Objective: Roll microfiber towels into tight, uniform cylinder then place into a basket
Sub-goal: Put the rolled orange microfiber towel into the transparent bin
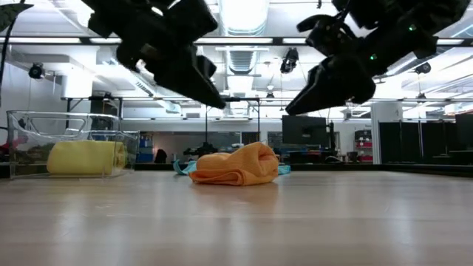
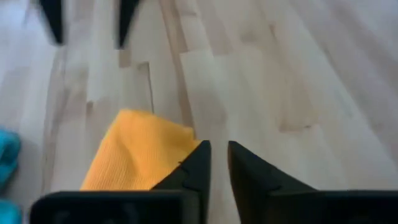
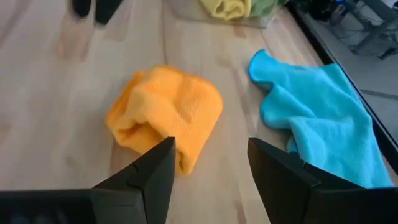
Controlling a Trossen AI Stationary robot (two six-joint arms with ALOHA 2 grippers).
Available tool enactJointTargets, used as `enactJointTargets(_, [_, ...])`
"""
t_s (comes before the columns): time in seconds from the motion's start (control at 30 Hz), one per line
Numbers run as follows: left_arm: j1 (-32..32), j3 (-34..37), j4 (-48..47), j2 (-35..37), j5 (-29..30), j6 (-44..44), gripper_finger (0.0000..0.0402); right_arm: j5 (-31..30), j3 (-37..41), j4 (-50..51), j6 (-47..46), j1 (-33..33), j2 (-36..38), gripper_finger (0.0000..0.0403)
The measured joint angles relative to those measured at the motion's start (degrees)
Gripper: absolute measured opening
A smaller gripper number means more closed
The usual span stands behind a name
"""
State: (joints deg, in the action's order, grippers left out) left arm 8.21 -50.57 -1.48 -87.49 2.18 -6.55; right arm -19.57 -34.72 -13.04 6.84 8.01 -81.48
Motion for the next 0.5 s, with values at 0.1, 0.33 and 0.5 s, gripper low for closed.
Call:
enactJointTargets(0.1, [2.64,-2.47,-5.68,-1.86,5.24,-3.27,0.0083,0.01,2.88,-3.86,-1.65,0.00,2.05,0.0195])
enactJointTargets(0.33, [3.63,-9.69,-12.98,-8.63,10.72,-6.31,0.0221,-1.08,8.82,-13.96,-1.37,-0.02,4.02,0.0194])
enactJointTargets(0.5, [3.06,-14.66,-18.43,-13.65,13.21,-7.54,0.0302,-1.95,10.04,-14.04,-1.53,-0.02,5.73,0.0194])
